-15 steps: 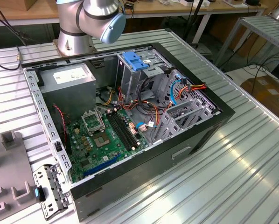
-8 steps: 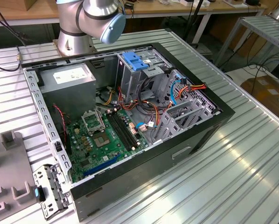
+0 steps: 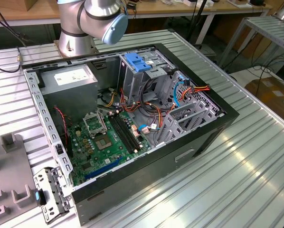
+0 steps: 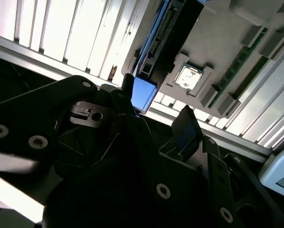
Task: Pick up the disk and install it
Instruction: 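Pick up the disk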
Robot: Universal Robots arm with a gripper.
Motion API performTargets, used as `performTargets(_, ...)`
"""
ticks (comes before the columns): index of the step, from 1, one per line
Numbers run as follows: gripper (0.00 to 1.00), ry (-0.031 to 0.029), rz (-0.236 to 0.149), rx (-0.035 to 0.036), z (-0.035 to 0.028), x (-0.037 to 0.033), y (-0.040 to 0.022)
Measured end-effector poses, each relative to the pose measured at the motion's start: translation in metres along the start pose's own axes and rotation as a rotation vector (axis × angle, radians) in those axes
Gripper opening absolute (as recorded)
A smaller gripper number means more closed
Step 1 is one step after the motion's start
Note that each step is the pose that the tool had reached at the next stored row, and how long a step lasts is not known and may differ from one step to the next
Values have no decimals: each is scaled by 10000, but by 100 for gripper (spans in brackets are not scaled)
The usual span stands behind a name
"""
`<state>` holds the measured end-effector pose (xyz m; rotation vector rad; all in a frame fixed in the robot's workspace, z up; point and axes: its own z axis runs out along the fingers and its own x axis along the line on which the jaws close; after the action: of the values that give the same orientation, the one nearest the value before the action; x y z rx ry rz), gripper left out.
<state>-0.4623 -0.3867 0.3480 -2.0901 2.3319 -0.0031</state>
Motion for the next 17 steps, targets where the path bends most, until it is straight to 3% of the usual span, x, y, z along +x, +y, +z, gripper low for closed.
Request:
performTargets(6, 60, -4, -129, 1, 39, -22, 4)
performTargets(9, 60, -46, -423, -5, 68, -25, 13)
performTargets(13, 60, -68, -832, -12, 177, -29, 58)
performTargets(17, 60, -68, -860, -13, 283, -32, 88)
